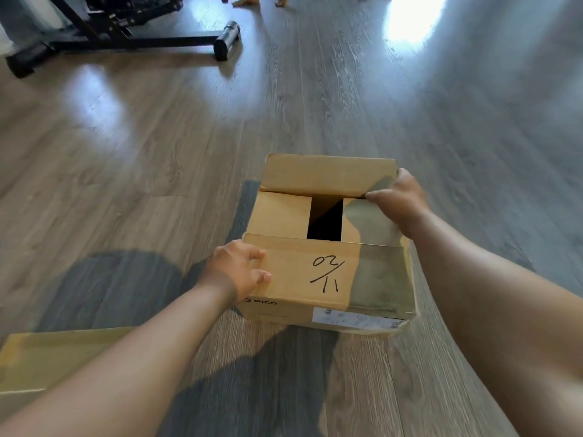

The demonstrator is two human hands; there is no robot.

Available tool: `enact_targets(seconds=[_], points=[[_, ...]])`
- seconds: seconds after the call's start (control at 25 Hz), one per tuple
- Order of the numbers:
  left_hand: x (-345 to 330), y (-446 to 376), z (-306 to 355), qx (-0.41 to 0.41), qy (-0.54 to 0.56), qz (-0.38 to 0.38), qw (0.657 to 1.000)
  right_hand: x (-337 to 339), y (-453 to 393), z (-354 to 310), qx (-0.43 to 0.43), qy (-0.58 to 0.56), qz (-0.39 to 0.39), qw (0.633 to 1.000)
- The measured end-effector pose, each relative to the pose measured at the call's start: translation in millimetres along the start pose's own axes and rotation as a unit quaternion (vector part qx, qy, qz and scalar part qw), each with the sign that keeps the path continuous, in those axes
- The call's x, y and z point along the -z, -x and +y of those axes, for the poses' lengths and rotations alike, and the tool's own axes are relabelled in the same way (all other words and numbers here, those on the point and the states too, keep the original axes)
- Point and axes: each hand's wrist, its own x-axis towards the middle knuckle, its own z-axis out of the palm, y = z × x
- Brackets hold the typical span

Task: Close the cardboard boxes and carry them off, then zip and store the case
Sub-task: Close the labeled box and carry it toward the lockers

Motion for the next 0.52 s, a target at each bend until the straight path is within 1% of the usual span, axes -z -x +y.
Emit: enact_targets(seconds=[0.12,0.16,0.24,0.32,0.36,0.44,0.52], points=[[-0.4,0.2,1.8,0.020,0.003,-0.007,1.000,0.0,0.3,-9.6,-0.025,-0.106,0.081,0.991],[0.4,-0.5,3.1,0.028,0.003,-0.012,1.000,3.2,3.1,-10.3,-0.010,-0.120,0.094,0.988],[2.6,-0.9,6.0,0.039,0.005,-0.019,0.999,10.5,18.1,-6.7,0.049,-0.110,0.091,0.989],[4.9,0.2,8.8,0.043,0.005,-0.018,0.999,15.6,36.7,10.9,0.087,-0.076,0.077,0.990],[5.1,1.5,9.7,0.040,0.007,-0.015,0.999,17.4,45.8,24.6,0.094,-0.039,0.066,0.993],[2.9,4.9,10.3,0.024,0.027,-0.006,0.999,21.9,63.6,50.7,0.094,0.077,0.027,0.992],[3.1,8.0,8.4,0.010,0.065,-0.009,0.998,26.2,77.1,68.5,0.106,0.168,-0.013,0.980]])
